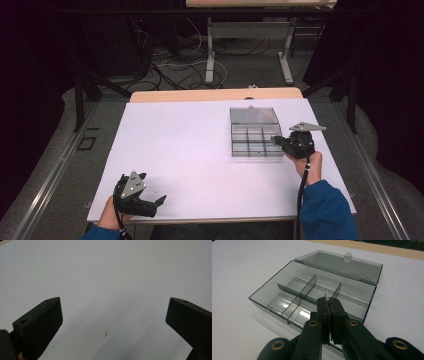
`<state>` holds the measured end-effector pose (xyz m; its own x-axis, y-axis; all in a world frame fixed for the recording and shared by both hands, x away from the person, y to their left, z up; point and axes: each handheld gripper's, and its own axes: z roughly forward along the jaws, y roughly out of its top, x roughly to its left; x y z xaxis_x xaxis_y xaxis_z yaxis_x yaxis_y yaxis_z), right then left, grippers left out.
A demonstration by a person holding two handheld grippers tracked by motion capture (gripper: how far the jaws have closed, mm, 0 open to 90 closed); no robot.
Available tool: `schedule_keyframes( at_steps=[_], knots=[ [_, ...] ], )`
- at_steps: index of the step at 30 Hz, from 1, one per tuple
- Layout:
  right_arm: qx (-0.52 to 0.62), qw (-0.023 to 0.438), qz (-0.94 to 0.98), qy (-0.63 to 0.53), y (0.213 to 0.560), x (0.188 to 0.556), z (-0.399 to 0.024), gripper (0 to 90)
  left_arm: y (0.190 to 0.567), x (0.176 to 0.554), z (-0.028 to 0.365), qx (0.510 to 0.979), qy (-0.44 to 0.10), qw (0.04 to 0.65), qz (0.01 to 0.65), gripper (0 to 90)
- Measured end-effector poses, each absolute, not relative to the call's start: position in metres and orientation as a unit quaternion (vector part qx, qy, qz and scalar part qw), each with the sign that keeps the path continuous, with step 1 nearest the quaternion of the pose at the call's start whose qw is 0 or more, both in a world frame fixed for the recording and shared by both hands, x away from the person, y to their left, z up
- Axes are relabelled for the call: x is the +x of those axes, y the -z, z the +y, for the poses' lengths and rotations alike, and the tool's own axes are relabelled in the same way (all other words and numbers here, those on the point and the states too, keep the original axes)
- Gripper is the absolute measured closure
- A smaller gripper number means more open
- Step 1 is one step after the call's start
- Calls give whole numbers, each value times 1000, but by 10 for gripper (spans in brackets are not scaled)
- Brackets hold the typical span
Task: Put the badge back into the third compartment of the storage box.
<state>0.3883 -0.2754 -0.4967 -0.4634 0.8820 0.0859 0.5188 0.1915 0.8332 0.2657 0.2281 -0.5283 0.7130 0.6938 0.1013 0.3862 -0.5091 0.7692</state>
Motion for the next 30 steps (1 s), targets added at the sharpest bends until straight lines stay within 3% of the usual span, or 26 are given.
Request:
schedule_keyframes(
  at_steps=[30],
  knots=[
    [495, 219, 728, -421, 507, 427, -277, 881, 529, 265, 228, 843, -205, 381, 318, 11]
  ],
)
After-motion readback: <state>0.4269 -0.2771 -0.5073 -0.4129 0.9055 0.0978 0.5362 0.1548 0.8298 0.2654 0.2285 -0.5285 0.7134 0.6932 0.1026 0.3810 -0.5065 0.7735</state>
